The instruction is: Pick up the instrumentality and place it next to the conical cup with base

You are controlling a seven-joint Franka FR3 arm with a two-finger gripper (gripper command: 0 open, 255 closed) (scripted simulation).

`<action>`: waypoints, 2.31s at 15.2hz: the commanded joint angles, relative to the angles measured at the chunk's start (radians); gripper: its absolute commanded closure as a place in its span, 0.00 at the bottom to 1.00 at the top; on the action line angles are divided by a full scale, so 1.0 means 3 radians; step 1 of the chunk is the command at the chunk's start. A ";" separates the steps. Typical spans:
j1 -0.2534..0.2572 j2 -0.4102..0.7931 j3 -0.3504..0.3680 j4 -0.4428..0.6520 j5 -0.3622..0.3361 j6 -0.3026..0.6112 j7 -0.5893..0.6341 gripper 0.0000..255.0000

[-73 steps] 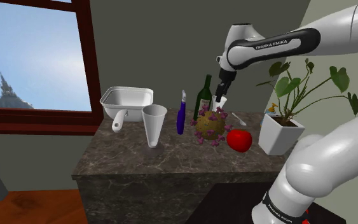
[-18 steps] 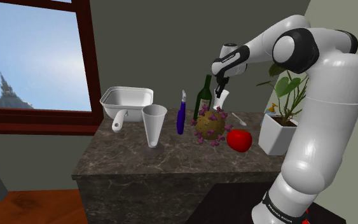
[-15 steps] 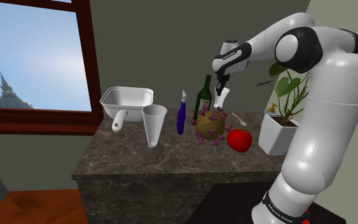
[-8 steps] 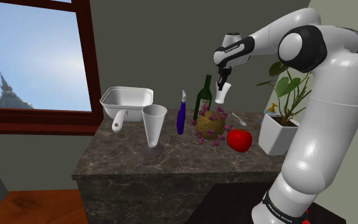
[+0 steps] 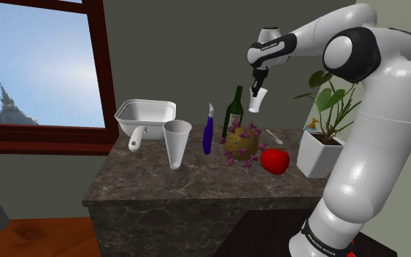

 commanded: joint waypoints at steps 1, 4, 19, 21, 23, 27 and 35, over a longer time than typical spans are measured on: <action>0.0002 0.0000 0.0002 0.0096 0.0007 -0.0096 -0.0010 1.00; 0.0003 -0.0009 0.0002 0.0219 0.0012 -0.0226 -0.0029 1.00; -0.0024 0.0062 -0.0005 0.0975 0.0089 -0.0908 -0.0157 1.00; -0.0033 0.0088 -0.0007 0.1099 0.0106 -0.1005 -0.0178 1.00; -0.0044 0.0120 -0.0010 0.1229 0.0126 -0.1104 -0.0200 1.00; 0.0013 0.0036 0.0012 0.1234 0.0070 -0.1196 -0.0136 1.00; 0.0413 -0.0793 0.0338 0.0330 -0.0428 -0.1201 0.0602 1.00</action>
